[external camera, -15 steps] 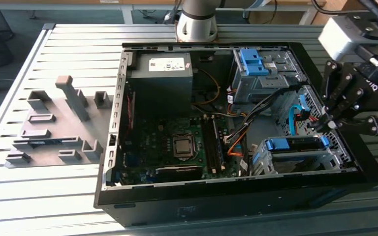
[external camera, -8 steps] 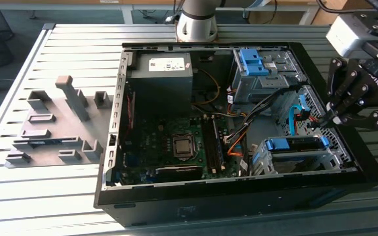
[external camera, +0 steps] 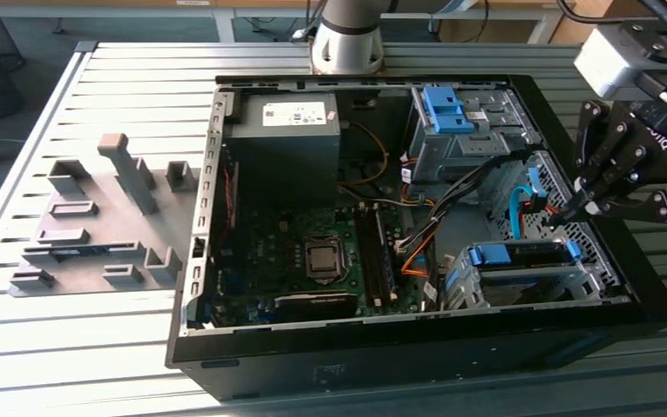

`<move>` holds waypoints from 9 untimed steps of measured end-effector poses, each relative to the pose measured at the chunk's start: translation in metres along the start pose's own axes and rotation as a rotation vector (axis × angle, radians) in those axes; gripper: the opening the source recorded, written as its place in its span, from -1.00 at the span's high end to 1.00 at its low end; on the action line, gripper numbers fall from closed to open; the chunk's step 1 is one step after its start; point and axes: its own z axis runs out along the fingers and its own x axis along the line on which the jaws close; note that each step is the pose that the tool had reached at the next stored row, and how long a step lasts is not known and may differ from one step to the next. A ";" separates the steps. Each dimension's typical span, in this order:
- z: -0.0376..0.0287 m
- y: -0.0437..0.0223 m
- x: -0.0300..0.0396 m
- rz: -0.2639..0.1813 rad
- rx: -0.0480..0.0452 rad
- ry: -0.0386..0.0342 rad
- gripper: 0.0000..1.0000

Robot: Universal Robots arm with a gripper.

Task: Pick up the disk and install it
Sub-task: 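Insert the first disk wire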

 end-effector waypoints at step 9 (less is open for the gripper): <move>0.0087 -0.0018 -0.0012 -0.062 -0.0005 0.0023 0.65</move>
